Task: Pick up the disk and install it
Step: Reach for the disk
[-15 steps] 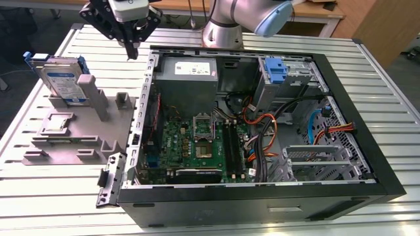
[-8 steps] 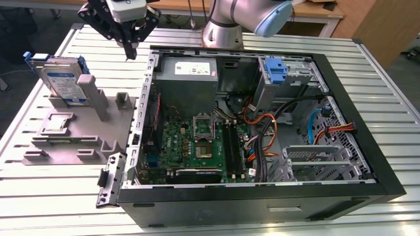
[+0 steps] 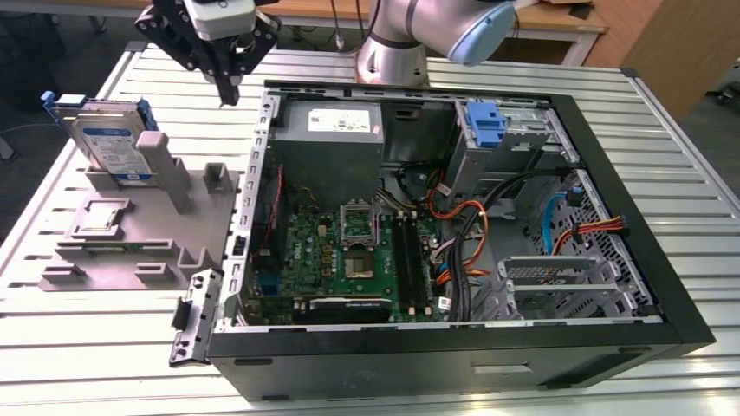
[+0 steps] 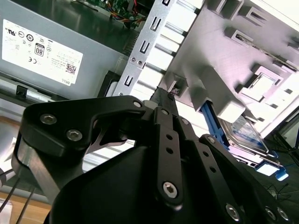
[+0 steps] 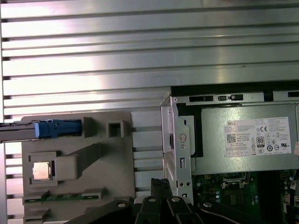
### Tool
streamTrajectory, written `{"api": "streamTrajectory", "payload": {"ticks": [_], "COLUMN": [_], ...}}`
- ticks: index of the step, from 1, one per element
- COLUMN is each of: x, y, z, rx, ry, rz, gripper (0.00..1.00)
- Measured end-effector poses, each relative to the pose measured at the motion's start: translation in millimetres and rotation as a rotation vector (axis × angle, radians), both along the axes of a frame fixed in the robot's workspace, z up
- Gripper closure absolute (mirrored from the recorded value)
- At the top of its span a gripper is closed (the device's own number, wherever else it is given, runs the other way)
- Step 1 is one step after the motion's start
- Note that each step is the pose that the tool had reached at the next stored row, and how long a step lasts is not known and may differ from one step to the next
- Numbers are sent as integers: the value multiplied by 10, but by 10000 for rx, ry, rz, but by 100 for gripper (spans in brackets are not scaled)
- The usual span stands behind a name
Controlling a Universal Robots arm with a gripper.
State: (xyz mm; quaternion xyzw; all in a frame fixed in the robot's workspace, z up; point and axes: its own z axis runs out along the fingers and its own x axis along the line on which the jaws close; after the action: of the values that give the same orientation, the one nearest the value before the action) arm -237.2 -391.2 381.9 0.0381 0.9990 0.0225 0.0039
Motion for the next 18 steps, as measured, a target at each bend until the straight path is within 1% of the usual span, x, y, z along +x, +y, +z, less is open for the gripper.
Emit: {"api": "streamTrajectory", "payload": {"ticks": [8, 11, 13, 15, 18], "x": [-24, -50, -90, -153, -254], "y": [0, 0, 0, 3, 31], "z": [-6, -9, -13, -16, -20], "rx": [-1, -2, -1, -1, 0], "ry": [0, 1, 0, 0, 0], "rz": [-1, 0, 0, 2, 0], "gripper": [90, 90, 90, 90, 90]}}
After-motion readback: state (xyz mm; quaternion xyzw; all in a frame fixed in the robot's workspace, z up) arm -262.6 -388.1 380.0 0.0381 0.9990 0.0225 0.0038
